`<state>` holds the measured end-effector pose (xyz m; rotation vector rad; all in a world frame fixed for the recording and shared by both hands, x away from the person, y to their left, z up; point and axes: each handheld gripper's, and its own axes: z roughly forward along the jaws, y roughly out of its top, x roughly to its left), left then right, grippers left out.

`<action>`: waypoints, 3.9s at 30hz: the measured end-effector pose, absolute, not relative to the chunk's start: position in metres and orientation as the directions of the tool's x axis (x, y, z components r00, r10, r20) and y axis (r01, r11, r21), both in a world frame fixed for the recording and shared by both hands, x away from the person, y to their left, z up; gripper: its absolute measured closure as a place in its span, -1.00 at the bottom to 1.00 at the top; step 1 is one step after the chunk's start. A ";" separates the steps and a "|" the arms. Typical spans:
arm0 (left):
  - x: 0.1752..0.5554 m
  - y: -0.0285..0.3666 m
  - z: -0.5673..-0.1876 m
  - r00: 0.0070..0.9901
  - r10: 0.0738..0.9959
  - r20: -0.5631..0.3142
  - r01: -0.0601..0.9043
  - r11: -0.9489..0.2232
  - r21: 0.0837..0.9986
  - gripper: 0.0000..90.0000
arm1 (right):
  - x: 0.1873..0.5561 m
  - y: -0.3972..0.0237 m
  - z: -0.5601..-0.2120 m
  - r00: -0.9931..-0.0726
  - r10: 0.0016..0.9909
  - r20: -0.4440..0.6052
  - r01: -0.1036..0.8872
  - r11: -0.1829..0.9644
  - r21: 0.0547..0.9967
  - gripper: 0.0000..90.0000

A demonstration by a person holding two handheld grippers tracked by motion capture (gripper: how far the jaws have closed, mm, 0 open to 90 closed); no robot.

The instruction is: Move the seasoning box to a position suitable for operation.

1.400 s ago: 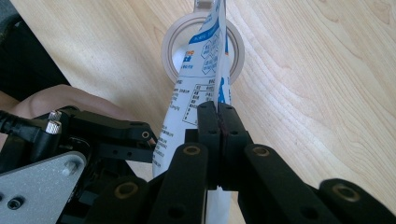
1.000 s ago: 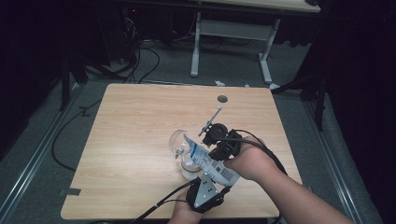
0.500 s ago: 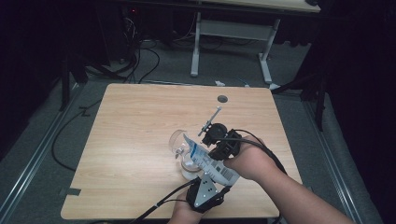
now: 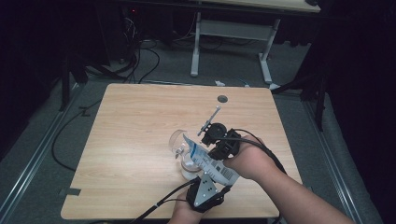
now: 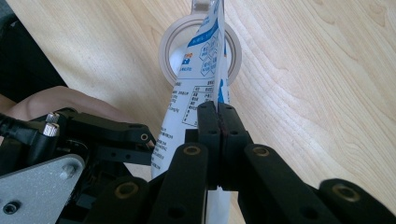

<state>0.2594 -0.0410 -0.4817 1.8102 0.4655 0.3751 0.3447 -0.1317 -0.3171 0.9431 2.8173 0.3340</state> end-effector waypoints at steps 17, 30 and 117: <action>0.260 -0.041 -0.480 0.870 0.493 0.012 0.123 -0.240 0.963 0.37 | 0.345 -0.131 -0.316 -0.792 0.606 -0.077 0.571 0.779 0.259 1.00; 0.260 -0.040 -0.479 0.869 0.495 0.013 0.122 -0.240 0.963 0.37 | 0.345 -0.130 -0.315 -0.792 0.605 -0.078 0.570 0.780 0.260 1.00; 0.263 -0.040 -0.471 0.864 0.504 0.000 0.117 -0.200 0.973 0.37 | 0.348 -0.121 -0.307 -0.800 0.591 -0.099 0.553 0.792 0.261 1.00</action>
